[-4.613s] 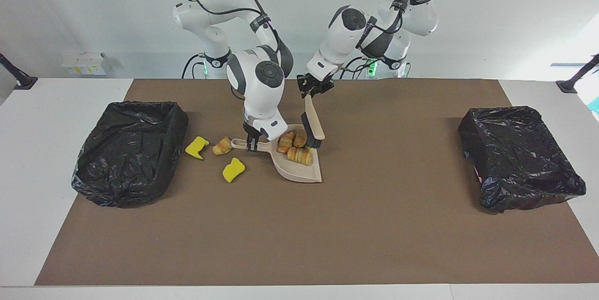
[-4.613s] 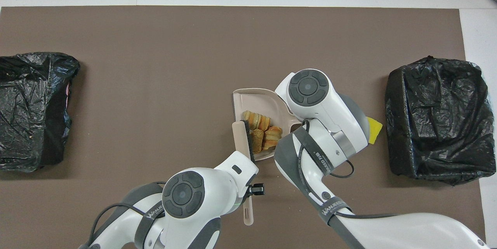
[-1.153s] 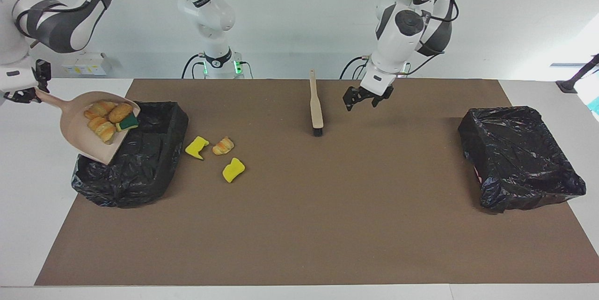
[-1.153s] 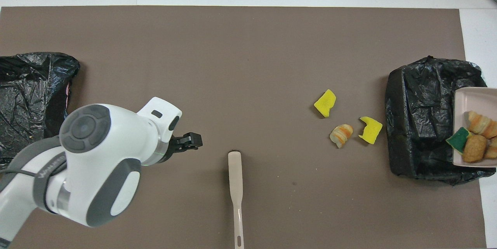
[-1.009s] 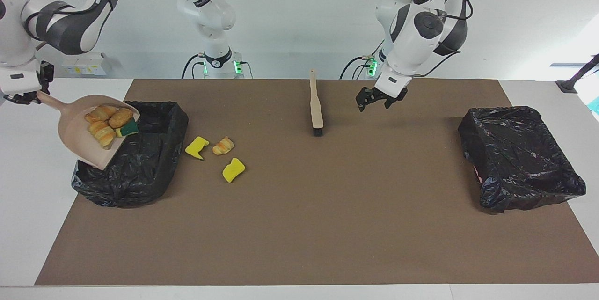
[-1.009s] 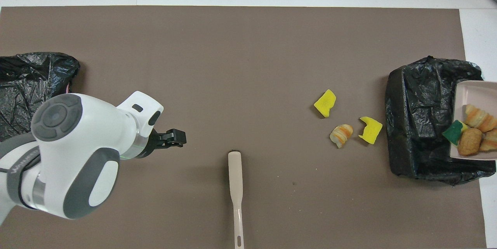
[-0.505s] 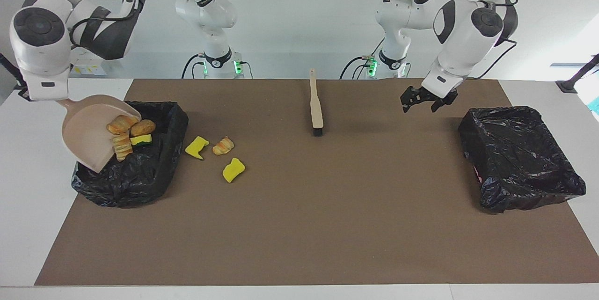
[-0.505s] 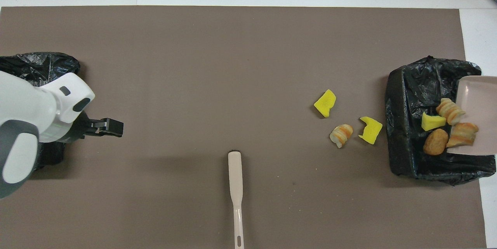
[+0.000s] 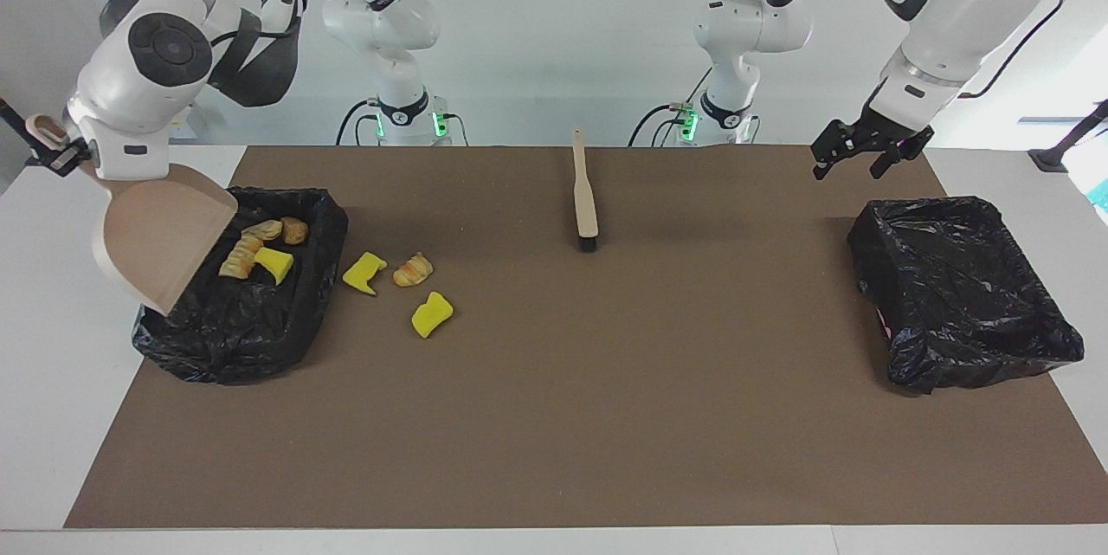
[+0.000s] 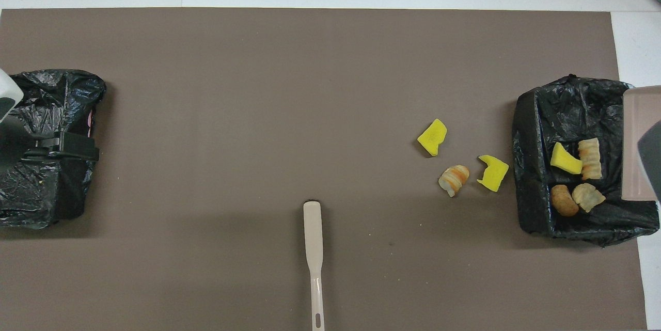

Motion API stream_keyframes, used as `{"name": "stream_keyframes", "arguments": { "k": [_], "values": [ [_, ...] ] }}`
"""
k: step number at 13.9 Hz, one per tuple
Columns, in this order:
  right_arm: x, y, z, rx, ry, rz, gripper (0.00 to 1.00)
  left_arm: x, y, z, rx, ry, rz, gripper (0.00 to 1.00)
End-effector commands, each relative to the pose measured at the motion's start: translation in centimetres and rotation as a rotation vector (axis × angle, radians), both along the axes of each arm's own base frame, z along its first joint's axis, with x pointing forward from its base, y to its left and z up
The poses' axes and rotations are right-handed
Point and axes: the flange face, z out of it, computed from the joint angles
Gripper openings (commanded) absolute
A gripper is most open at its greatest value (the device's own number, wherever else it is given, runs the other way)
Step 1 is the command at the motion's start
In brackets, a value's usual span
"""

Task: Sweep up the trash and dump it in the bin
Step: 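Tip the dustpan over the bin with the right gripper while the left gripper withdraws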

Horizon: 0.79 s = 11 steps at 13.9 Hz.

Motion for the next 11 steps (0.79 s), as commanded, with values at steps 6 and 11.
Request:
{"name": "stream_keyframes", "arguments": {
  "k": [6,11],
  "values": [
    [-1.6,3.5,2.5,0.164,-0.013,0.062,0.00,-0.1,0.0,1.0,0.023,0.024,-0.022,1.00],
    [-2.7,1.1,0.7,0.486,-0.112,-0.079,0.00,-0.3,0.7,1.1,0.038,0.031,-0.004,1.00]
  ]
}}
